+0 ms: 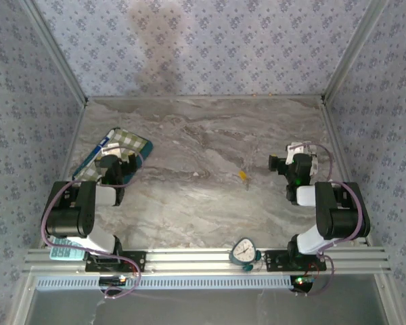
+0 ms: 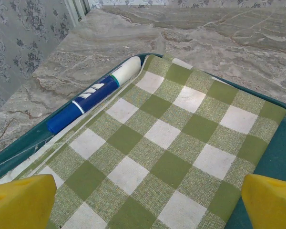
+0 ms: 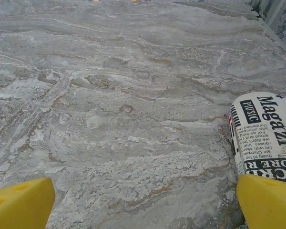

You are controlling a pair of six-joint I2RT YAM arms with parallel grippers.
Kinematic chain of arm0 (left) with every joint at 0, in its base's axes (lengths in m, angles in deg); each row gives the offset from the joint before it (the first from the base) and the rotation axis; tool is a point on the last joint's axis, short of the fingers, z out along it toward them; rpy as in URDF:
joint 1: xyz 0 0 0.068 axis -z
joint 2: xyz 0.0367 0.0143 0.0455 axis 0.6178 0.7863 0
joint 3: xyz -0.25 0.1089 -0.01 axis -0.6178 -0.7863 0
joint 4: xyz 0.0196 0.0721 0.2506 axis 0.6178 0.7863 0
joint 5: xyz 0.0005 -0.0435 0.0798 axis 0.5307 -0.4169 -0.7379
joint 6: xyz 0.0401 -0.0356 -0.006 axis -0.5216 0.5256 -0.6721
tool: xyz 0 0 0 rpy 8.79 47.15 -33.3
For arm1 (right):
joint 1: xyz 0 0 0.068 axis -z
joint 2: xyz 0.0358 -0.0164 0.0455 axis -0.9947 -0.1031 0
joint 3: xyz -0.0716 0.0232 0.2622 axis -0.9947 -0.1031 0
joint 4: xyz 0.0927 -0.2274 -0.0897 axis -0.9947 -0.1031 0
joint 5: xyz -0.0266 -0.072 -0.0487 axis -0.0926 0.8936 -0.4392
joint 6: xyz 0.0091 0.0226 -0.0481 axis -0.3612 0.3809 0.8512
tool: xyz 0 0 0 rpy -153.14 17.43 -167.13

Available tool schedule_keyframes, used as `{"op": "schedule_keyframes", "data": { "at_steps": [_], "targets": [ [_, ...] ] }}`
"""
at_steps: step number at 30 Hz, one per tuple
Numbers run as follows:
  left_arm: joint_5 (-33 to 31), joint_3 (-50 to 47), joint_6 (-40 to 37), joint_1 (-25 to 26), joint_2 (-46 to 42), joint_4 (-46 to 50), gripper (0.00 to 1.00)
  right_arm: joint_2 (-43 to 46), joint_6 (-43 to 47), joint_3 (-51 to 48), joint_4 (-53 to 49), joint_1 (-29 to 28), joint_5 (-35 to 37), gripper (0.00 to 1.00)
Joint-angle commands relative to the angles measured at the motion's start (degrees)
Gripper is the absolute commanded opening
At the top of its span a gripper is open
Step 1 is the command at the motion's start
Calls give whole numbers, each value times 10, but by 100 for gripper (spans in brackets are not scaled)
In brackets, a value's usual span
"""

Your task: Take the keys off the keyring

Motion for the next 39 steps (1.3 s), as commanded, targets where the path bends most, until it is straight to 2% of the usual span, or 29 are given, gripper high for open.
{"op": "schedule_keyframes", "data": {
  "at_steps": [1,29,31,35,37,39],
  "targets": [
    [10,10,8,-3,-5,-4,99,0,-7,5,11,2,-2,100],
    [11,10,7,-3,-6,-3,99,0,-9,7,9,5,-7,100],
    [11,13,6,-3,-12,-2,100,18,-6,16,-21,2,-7,100],
    [-2,88,9,-2,-76,185,99,95,2,63,-157,-2,-12,100],
    [-16,113,17,-2,-94,231,99,125,-4,66,-174,-4,-14,100],
    [-28,126,47,-3,-125,252,99,162,-52,73,-193,0,-16,100]
  ]
}}
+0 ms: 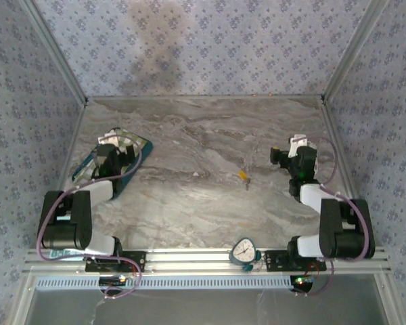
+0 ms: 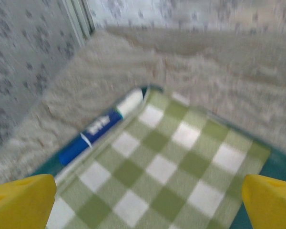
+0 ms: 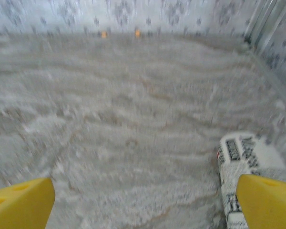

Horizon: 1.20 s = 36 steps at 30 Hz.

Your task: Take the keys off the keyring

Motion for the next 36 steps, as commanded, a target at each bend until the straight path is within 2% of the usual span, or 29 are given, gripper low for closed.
{"op": "schedule_keyframes", "data": {
  "at_steps": [1,3,5,6,8,9,10,12,14,18,21,23,28,30,33,36],
  "targets": [
    [-24,33,52,-3,-58,84,99,57,-63,28,-79,3,-17,100],
    [-22,52,150,-9,-99,133,99,94,-147,59,-156,11,-28,100],
    [-25,75,284,-23,-130,217,99,117,-284,99,-287,27,-17,100],
    [7,78,343,-38,-141,243,100,121,-328,105,-312,48,-70,99],
    [115,73,386,-59,-153,242,99,117,-360,78,-245,88,-207,98],
    [156,72,397,-58,-156,241,99,119,-393,55,-197,95,-239,93],
    [192,72,403,-57,-158,244,99,123,-415,43,-178,100,-250,93],
    [238,82,415,-42,-163,283,99,137,-420,51,-217,95,-263,91],
    [264,88,401,-16,-175,319,97,143,-389,88,-327,79,-252,88],
    [252,69,371,65,-221,371,91,146,-316,137,-495,31,-228,79],
    [228,45,363,130,-248,404,88,143,-294,145,-570,2,-205,79],
    [199,26,371,174,-265,415,88,144,-295,133,-572,-22,-206,76],
    [129,-22,407,276,-283,386,87,108,-325,128,-586,-110,-135,52],
    [103,-29,416,302,-277,375,87,81,-336,134,-585,-145,-108,48],
    [97,-22,418,326,-251,357,86,30,-351,150,-585,-178,-89,40],
    [82,0,409,351,-222,365,86,-12,-368,164,-584,-200,-70,41]
  ]
}}
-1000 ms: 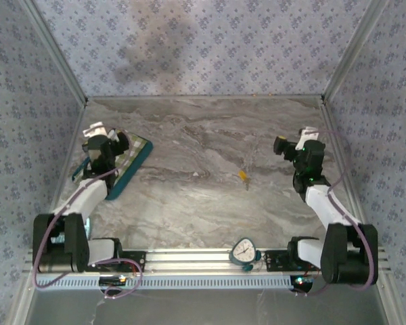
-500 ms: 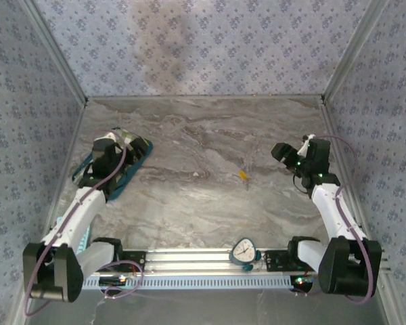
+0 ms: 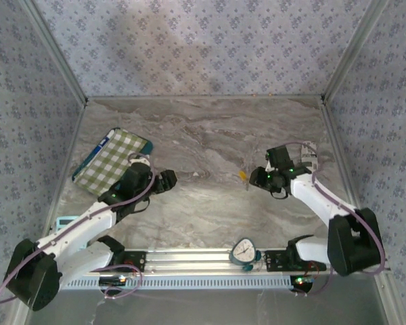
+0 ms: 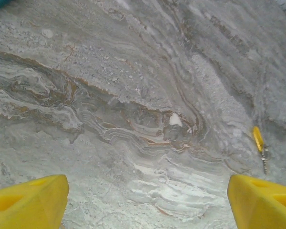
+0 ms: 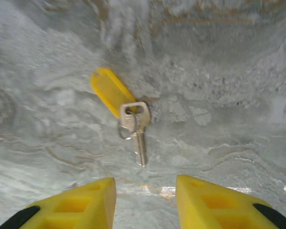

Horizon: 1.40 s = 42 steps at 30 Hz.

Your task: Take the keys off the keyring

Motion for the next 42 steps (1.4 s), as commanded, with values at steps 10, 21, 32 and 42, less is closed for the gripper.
{"op": "schedule_keyframes", "data": {
  "at_steps": [10,21,32,42],
  "targets": [
    [-36,61,-46,105,75,-49,86,-99,-72,62,-1,-64,86,37],
    [-36,66,-51,124,87,-54,87,-175,-84,99,3,-72,91,28],
    [-45,56,-40,126,84,-53,87,-221,-90,122,9,-73,85,15],
    [-49,59,-37,126,86,-48,88,-209,-72,138,-14,-73,93,1]
  ]
}}
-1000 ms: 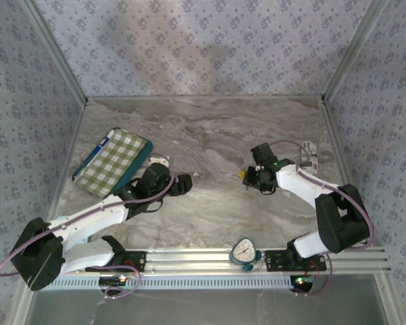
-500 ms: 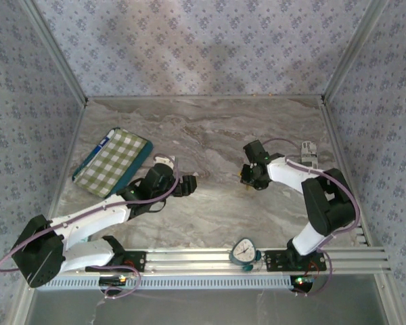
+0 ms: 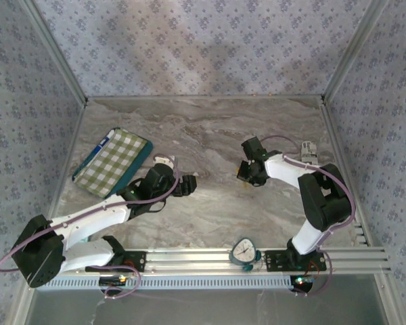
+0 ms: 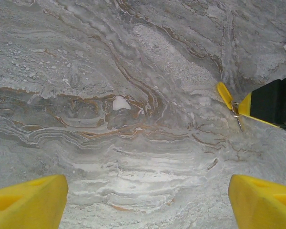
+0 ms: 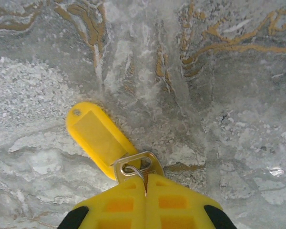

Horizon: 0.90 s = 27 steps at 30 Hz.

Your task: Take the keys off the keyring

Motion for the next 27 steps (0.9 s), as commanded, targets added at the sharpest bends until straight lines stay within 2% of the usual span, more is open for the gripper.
{"op": "schedule_keyframes", "data": {
  "at_steps": [1,8,14,19,27],
  "targets": [
    [-12,7,3,3,2,-7,88,6,11,18,-36,-3,14,0],
    [-22,38,-15,3,-4,20,88,62,47,57,-98,-11,28,0],
    [-24,100,-49,2,-17,69,90,113,149,146,-195,-30,12,0],
    [-18,170,-100,2,-21,129,92,153,207,241,-249,-64,-28,0],
    [40,227,-167,2,-51,145,92,190,232,361,-293,-91,-114,0]
  ]
}}
